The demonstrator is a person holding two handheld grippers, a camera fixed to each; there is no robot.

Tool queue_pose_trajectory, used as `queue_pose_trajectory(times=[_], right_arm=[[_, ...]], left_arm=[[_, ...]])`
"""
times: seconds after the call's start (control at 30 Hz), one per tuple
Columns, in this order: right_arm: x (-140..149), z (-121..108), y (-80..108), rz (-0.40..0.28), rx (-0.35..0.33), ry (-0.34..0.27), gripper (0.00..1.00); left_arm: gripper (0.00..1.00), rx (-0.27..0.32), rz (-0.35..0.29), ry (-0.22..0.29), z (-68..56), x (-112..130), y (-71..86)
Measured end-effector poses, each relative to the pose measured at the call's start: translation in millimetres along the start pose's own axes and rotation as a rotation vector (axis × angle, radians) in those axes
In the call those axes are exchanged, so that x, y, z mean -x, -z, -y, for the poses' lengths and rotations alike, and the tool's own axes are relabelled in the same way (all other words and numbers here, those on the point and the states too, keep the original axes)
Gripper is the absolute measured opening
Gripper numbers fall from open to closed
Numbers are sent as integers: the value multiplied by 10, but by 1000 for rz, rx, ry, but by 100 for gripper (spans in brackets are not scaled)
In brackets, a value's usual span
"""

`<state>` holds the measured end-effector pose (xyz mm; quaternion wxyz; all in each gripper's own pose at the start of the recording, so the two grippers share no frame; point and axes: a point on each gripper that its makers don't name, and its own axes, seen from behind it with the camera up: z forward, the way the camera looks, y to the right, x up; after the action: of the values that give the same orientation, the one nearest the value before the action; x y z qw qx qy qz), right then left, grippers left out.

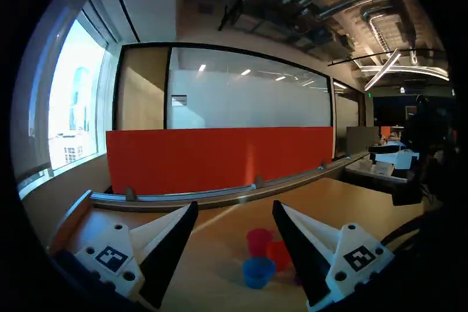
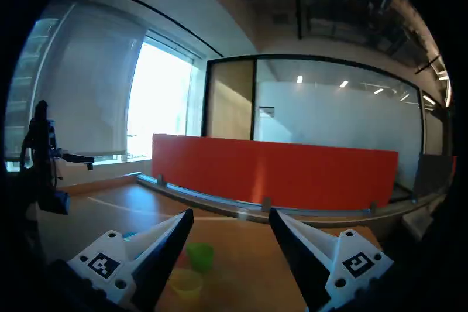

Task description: Pour water

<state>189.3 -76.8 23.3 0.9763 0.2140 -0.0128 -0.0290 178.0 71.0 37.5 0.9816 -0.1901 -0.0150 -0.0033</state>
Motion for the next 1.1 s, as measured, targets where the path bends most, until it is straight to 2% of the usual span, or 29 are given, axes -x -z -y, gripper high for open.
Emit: queue_pose_trajectory(times=[0.2, 0.4, 0.87, 1.1], right_arm=[[31, 125, -27, 14, -76, -9, 100], [139, 210, -73, 66, -120, 18, 100], [427, 283, -135, 203, -216, 90, 100], [483, 298, -175, 230, -236, 112, 100]], left_arm=[[94, 66, 14, 20, -91, 18, -13], [94, 96, 57, -12, -105, 137, -32], [94, 175, 190, -78, -131, 587, -116], [94, 209, 235, -96, -161, 751, -162]])
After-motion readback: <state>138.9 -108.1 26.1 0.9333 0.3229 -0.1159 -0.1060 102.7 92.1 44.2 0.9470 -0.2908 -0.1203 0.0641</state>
